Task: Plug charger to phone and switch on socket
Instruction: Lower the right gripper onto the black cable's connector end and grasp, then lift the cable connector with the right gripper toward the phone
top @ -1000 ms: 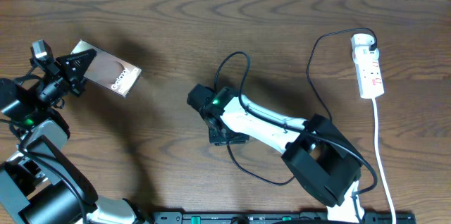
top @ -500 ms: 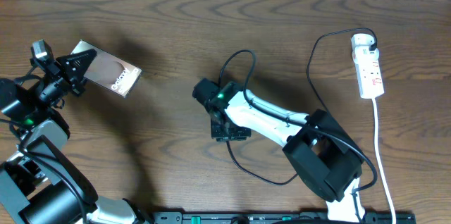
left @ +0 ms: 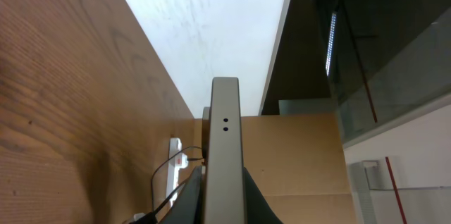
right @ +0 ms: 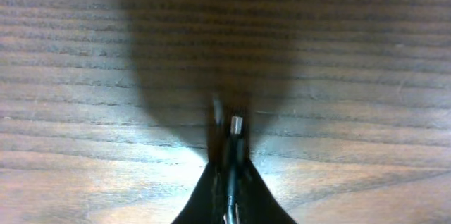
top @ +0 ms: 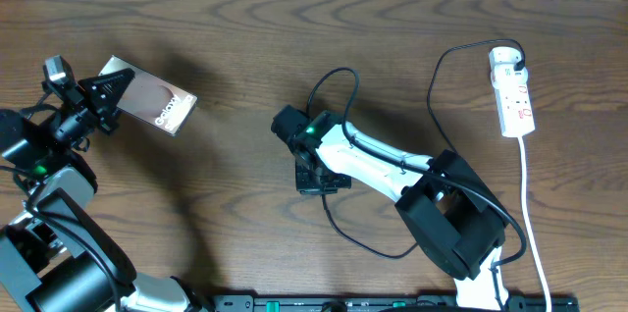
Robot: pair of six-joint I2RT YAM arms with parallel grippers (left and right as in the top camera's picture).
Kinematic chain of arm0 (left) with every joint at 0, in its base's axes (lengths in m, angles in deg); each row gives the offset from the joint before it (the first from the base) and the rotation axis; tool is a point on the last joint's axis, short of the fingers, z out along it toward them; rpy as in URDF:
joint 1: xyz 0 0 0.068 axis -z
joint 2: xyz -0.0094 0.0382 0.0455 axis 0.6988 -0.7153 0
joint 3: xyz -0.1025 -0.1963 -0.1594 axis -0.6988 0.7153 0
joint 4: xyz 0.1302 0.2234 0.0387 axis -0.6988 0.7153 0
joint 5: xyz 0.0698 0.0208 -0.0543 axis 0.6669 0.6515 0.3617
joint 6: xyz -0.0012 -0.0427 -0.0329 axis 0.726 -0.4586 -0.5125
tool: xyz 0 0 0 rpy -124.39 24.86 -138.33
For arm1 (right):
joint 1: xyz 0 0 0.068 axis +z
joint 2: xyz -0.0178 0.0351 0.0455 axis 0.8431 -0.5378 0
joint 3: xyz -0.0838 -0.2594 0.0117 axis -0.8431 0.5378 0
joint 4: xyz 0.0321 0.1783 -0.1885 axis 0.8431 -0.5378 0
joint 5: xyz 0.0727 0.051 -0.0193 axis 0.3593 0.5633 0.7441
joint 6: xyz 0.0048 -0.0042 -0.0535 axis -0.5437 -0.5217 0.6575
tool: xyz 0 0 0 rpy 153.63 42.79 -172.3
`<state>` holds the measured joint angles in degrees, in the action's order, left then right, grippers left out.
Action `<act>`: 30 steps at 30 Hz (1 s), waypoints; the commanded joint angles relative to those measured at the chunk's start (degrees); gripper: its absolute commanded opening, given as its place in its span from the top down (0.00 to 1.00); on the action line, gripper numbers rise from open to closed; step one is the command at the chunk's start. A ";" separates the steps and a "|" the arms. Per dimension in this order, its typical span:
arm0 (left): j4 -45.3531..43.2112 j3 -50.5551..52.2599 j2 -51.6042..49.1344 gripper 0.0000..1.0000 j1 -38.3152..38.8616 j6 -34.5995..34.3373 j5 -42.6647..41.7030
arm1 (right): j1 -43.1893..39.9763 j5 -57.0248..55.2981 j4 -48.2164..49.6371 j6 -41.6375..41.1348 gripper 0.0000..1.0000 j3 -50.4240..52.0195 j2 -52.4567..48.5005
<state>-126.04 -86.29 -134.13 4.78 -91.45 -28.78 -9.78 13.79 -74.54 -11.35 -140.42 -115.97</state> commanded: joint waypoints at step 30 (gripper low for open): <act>-0.74 -1.40 0.61 0.93 0.22 0.42 -1.90 | -14.67 66.34 -0.20 59.12 0.99 -15.74 -0.24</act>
<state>-126.04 -86.29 -134.13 4.78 -91.43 -28.89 -22.83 57.66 -73.57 29.70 -155.81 -116.12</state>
